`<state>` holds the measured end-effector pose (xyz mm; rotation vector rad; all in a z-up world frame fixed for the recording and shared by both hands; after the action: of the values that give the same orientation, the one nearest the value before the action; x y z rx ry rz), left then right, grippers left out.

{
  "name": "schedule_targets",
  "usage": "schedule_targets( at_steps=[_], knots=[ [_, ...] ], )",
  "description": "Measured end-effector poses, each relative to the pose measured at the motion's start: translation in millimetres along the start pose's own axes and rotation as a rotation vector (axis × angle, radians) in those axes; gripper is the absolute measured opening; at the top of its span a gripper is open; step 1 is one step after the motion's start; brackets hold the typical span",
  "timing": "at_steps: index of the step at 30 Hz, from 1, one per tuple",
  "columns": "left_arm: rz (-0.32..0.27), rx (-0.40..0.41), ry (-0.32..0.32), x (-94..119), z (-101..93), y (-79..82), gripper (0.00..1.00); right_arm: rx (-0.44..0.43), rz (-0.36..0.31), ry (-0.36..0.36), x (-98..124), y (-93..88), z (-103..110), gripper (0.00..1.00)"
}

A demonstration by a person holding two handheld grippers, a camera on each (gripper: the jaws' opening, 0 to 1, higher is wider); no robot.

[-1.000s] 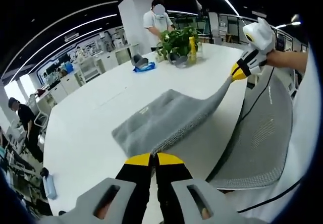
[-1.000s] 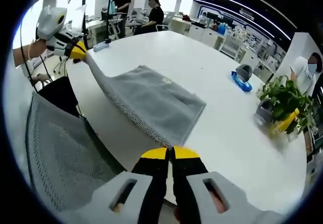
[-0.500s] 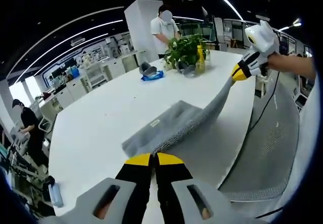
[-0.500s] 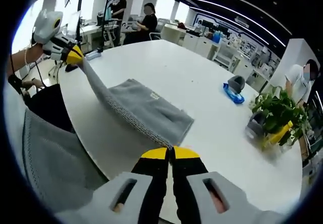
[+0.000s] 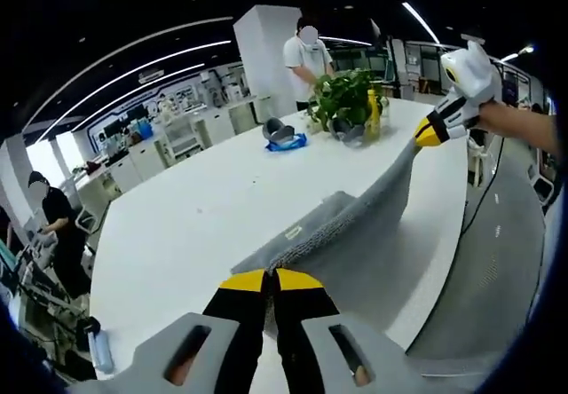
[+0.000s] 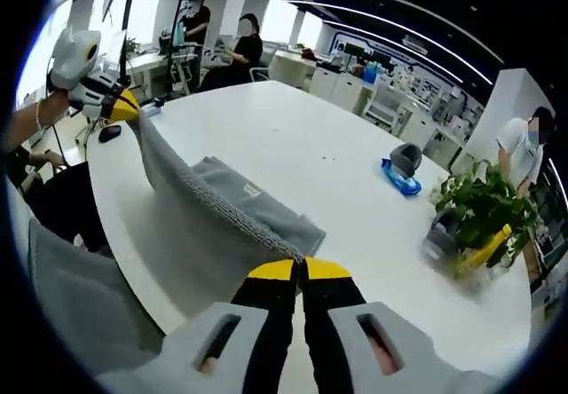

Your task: Fold the towel on the table until its edges align and the towel forms a compact rectangular stack.

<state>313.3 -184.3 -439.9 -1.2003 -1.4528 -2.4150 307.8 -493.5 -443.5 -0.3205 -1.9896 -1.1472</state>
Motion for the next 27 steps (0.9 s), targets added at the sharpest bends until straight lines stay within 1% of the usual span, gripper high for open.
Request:
schedule_targets(
  at_steps=[3, 8, 12, 15, 20, 25, 27],
  knots=[
    [-0.005, 0.002, 0.005, -6, 6.3, 5.7, 0.03, 0.029, 0.001, -0.019, -6, 8.6, -6, 0.0],
    [-0.007, 0.007, 0.014, -18, 16.3, 12.7, 0.03, 0.041, -0.002, -0.028, -19, 19.1, -17, 0.0],
    [-0.003, 0.006, 0.021, -31, 22.2, 16.0, 0.03, 0.025, -0.006, -0.021, -29, 23.3, -23, 0.0],
    [0.008, 0.008, 0.032, -43, 27.6, 15.7, 0.03, 0.012, -0.007, -0.016, -41, 26.8, -27, 0.0],
    [0.021, 0.047, 0.024, -66, 31.6, 10.6, 0.03, -0.015, 0.028, 0.005, -65, 22.5, -31, 0.0],
    [0.031, 0.042, 0.017, -88, 31.6, 5.3, 0.03, -0.007, 0.054, 0.017, -87, 16.6, -36, 0.0],
    [0.038, 0.047, 0.017, -97, 33.3, 2.7, 0.03, -0.016, 0.064, 0.029, -96, 15.8, -37, 0.0]
  ],
)
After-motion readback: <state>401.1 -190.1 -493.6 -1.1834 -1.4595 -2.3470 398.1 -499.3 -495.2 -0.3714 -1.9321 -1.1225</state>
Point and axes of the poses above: the point that each gripper's makers call its tool centre point, and the gripper's own axes: x roughly backward along the fingers, z roughly to its left, y roughly out of its top, the point moved 4 cm from there along x, roughly backward along the fingers, and after that the axes turned 10 degrees about z, right-handed, at the moved point
